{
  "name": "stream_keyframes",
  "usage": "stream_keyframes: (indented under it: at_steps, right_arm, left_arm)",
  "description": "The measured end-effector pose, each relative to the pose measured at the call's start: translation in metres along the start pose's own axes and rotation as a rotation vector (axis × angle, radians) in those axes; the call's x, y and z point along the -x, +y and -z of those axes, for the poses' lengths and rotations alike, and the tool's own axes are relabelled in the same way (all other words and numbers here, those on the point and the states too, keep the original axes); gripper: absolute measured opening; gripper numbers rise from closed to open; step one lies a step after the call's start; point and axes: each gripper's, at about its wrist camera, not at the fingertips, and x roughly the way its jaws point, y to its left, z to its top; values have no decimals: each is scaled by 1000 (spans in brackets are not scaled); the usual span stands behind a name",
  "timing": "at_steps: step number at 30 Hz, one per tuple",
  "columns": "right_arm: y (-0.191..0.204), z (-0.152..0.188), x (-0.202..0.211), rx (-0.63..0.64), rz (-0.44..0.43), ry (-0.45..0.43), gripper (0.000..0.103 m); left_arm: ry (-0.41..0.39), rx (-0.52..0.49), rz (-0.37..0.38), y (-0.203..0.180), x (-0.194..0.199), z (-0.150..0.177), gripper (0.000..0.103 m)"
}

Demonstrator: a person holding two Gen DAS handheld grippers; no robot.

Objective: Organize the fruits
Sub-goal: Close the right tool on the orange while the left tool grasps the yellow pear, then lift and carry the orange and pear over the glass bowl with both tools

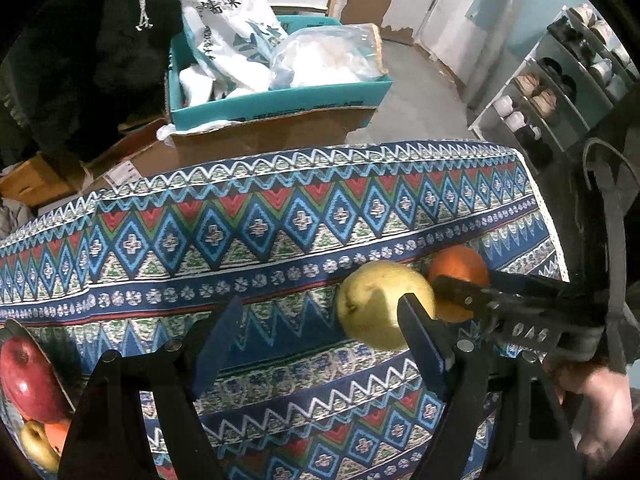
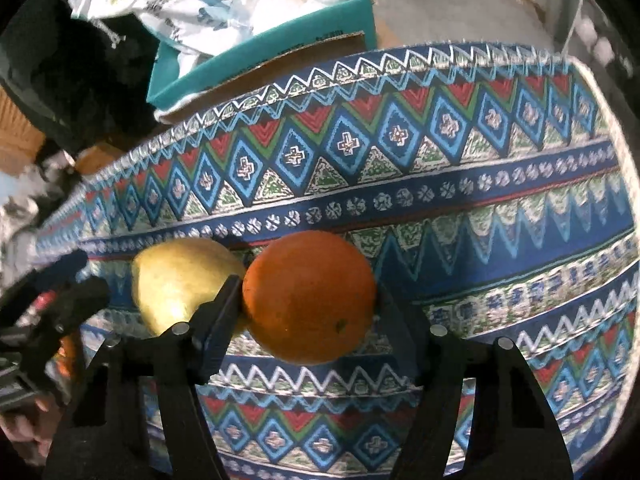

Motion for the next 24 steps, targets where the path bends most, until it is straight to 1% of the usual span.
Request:
stream_keyframes:
  at_steps: [2,8,11,13,18,21,24]
  right_arm:
    - [2,1,2,15,33,-11,67]
    - [-15,3,21,-16,77,-54,67]
    - [-23,4,29,-24,94,-68,67]
    - [-27,7,33,-21,120,-72,67]
    - [-36,12,36,-14,162,-67,67]
    - [-42,15,35,-20,162,-55,67]
    - [-45,16,30,-27,155,-41,67]
  left_arm:
    - [2,-4,10,-5,-2,0,81]
    - [12,-3,46,-20,-12,1,82]
    - [20,-1,58,-27,-19,1,86]
    - [24,0,56,-30,-24,1,87]
    - [52,12,75,-38,-38,1,86]
    - [66,3,70,-43,-47,2,86]
    - [86,15,75,-43,-55,4,86]
